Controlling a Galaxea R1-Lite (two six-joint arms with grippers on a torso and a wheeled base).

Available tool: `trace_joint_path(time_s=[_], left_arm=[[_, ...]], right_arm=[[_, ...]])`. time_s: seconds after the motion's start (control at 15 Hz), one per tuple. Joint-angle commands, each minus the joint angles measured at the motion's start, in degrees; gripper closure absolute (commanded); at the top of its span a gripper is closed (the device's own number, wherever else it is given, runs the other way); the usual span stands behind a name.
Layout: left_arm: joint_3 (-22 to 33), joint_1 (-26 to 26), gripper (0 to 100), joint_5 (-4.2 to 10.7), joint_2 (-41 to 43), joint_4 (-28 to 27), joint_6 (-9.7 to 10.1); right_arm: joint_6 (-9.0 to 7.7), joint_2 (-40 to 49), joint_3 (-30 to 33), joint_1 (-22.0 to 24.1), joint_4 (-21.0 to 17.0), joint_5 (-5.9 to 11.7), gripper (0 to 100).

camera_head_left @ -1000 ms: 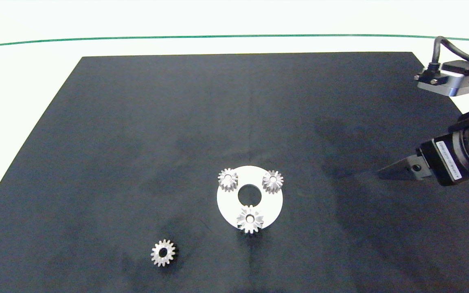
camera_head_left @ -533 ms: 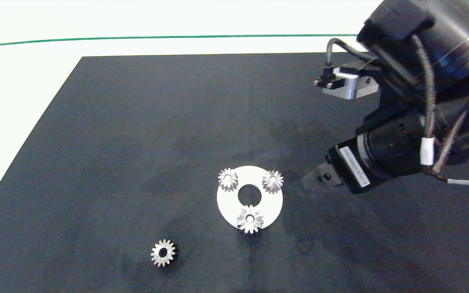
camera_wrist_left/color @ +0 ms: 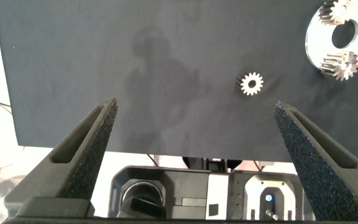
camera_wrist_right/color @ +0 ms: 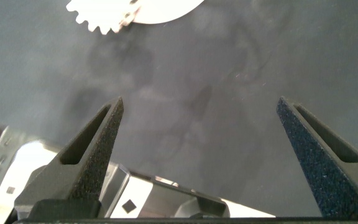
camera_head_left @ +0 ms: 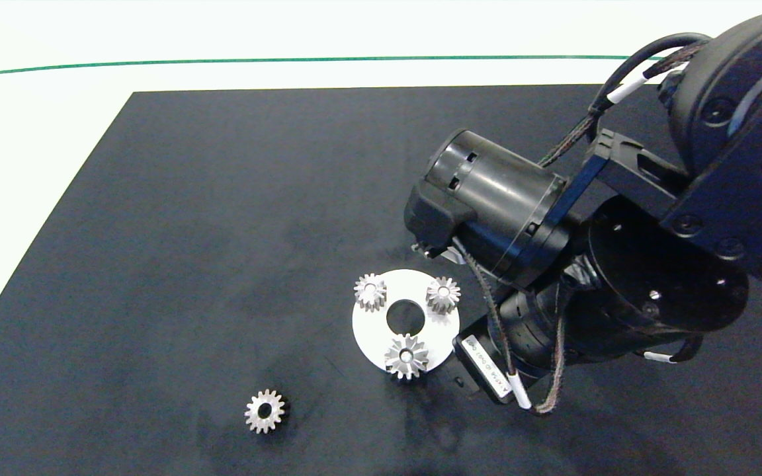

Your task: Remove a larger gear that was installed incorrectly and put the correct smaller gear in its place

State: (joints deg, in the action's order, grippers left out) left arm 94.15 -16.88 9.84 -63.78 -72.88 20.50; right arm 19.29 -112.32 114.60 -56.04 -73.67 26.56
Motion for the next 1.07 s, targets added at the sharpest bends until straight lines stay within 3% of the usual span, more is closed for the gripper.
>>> trace_joint_path(time_s=[0.07,0.2,0.33,0.4,0.47,0.53,0.6,1.07], left_arm=[[0.0,0.0,0,0.09,0.2,-0.3,0.06],[0.0,0.0,0,0.09,0.3,-0.4,0.06],[0.0,0.0,0,0.09,0.3,-0.3,0.06],[0.0,0.0,0,0.09,0.3,-0.3,0.06],[0.0,0.0,0,0.09,0.3,-0.4,0.06],[0.0,0.0,0,0.01,0.3,-0.4,0.06],[-0.1,0.1,0,0.09,0.3,-0.4,0.06],[-0.2,0.1,0,0.09,0.2,-0.3,0.06]], right_arm=[[1.19,-1.0,0.0,-0.9,-0.2,1.30,0],[1.81,0.1,0.0,-0.9,3.8,1.30,0],[0.93,2.3,-6.6,-0.7,13.6,1.03,0],[-1.18,3.0,-10.2,-0.5,17.5,0.95,0],[-3.64,3.9,-12.3,-0.5,19.6,-1.25,0],[-3.99,3.8,-12.1,-0.6,19.7,-4.24,0],[-3.90,3.4,-11.6,-0.6,19.7,-4.77,0],[-4.08,0.5,-10.1,-0.2,20.0,-4.94,0]])
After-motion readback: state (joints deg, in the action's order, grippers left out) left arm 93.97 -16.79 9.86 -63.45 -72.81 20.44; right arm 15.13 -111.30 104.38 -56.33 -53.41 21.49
